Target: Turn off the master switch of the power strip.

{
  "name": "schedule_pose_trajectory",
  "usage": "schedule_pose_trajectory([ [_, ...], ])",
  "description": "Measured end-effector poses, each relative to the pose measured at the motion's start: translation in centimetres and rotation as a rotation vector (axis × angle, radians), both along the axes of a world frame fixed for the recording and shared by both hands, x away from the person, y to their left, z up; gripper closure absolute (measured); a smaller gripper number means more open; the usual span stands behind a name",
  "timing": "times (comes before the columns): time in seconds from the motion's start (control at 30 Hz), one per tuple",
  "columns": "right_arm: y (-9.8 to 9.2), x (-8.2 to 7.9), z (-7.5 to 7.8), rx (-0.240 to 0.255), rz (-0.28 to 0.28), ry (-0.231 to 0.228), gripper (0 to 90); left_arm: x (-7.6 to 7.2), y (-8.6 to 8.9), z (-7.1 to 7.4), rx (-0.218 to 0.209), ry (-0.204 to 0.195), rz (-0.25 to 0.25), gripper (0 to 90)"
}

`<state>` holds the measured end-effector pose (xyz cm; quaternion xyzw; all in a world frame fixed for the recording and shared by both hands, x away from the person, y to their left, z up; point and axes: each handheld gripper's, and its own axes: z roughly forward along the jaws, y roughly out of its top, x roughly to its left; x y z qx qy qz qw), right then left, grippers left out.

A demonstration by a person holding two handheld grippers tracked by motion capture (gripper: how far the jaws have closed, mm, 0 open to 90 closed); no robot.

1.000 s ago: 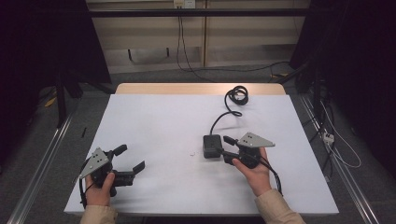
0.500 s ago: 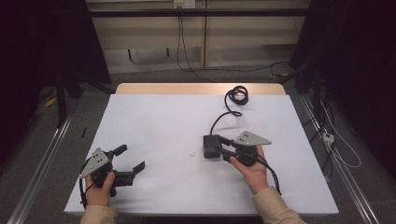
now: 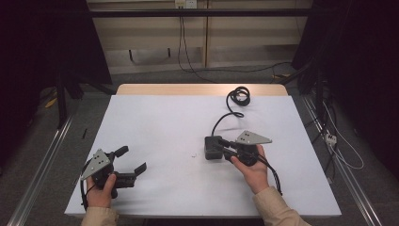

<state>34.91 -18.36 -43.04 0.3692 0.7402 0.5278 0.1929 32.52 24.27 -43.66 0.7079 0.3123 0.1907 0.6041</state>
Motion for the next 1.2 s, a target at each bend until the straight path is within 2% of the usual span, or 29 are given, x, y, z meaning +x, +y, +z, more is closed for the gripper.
schedule_pose_trajectory([
  [0.57,-0.05,0.44,0.22,0.012,0.008,0.014,80.5,-0.02,-0.16,-0.06,-0.007,0.005,0.005,2.7],
  [1.2,0.01,0.81,0.29,0.015,0.015,0.031,84.0,0.0,-0.16,-0.07,0.006,0.004,0.003,2.7],
])
